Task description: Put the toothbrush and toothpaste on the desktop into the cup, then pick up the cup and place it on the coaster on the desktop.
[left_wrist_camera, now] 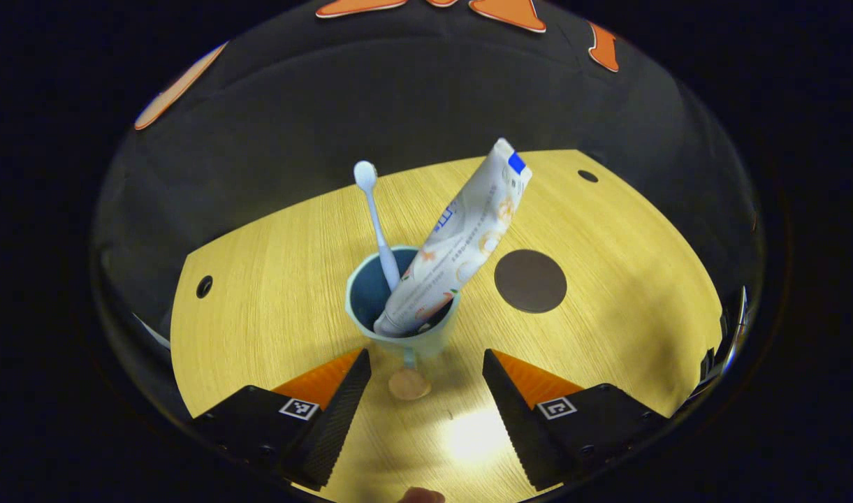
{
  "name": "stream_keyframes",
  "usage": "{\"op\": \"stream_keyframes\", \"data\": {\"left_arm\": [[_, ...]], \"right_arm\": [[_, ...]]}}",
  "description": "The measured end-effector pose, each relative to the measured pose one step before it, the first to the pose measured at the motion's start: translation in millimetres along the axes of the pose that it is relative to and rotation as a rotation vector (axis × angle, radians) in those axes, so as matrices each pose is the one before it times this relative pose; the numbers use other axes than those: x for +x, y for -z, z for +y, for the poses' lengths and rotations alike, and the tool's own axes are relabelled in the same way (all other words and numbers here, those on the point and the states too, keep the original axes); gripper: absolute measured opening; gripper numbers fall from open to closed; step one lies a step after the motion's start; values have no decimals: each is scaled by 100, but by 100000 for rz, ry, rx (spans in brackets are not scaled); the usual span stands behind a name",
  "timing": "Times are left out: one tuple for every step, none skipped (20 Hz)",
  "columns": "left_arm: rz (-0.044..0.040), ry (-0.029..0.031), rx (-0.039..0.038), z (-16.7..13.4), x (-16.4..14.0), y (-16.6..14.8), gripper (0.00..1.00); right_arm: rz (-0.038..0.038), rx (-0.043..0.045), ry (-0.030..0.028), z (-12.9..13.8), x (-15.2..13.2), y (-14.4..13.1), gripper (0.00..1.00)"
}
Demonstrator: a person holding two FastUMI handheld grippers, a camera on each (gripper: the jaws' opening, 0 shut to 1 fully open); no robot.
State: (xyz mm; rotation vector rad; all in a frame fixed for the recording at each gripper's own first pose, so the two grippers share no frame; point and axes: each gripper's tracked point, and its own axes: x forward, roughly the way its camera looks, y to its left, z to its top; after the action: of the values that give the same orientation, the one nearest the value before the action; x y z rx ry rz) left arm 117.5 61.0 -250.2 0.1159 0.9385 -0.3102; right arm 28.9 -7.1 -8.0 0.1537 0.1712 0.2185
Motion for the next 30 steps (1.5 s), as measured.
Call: {"op": "stream_keyframes", "data": {"left_arm": [[1216,-837,-40,14,286,151,97],[1481,-654,-34,69,439,197,97],[1213,-985,-31,192,298,174,97],[587,-1276,-617,299,332,-12,96],[500,-535,-953,64,520,47,96],[737,-52,-831,66,153,-12,96],[789,20,-619,-56,243,124,96],[1744,-737,-349,17,341,246,93],[428,-1385,-176,277,181,124,81],[422,-1496,-290,272,90,7,72],[401,396,-856,-149,243,116,53],[317,261,-35,45,245,60,49],[193,626,-1844,-244,-340,313,40],[-501,1099,-696,-16,36,208,34],[-756,899,-893,-10,116,-375,29],[-18,237,-1178,63,-46,-88,28],[-792,74,-1191,-90,-252,-134,26],[-124,294,-786,87,-51,-33,25],[-914,330,-1533,-70,78,-36,25],[-747,-87,-770,-60,-53,-19,25],[-714,-207,-1866,-68,124,-67,25],[-686,-611,-1937,-173,-134,108,24],[-745,-120,-2036,-381,-53,-73,24],[-378,300,-992,1,-52,1,25],[-286,213,-286,-90,-96,-42,24],[-577,55,-2,54,-406,-238,25],[-1548,-667,736,22,-548,-352,24],[-1577,-335,1035,-62,-349,-304,24],[-1587,195,487,-144,-168,-176,24],[496,187,787,-126,-189,17,22]], "right_arm": [[-208,-411,-198,-92,-403,58,93],[-290,-291,-168,33,-192,-69,93],[-292,-218,223,-57,-247,-63,93],[-343,-517,-286,79,-235,-43,93],[-22,-562,-121,117,-223,145,93],[260,-771,-359,129,-203,170,93],[565,-979,-407,217,-239,326,93],[440,-1181,59,46,-341,203,93],[-84,-419,-128,128,-87,32,94],[-540,144,195,89,-151,-82,94],[-693,364,-368,237,-51,-61,95],[-105,446,-353,222,-61,71,95],[335,192,-394,205,-61,131,95],[568,240,226,-75,-153,371,95],[-81,426,383,40,43,128,96],[72,922,1045,-242,110,55,96],[481,1060,288,-145,-68,156,96],[760,1440,458,-189,-142,380,96],[90,298,387,-166,-125,128,96],[-94,11,551,-212,-129,83,96],[-155,75,499,-207,-52,43,96],[114,382,605,-253,-103,75,96],[-58,775,559,-309,-122,60,96],[50,796,932,-386,36,50,96],[274,917,590,-264,-89,56,96],[-227,988,698,-228,-32,-145,96],[-262,259,606,-46,-42,-172,96],[-505,-257,948,-338,-58,-95,96],[437,-42,1211,-475,-29,120,96],[1034,667,555,-342,17,221,96]]}}
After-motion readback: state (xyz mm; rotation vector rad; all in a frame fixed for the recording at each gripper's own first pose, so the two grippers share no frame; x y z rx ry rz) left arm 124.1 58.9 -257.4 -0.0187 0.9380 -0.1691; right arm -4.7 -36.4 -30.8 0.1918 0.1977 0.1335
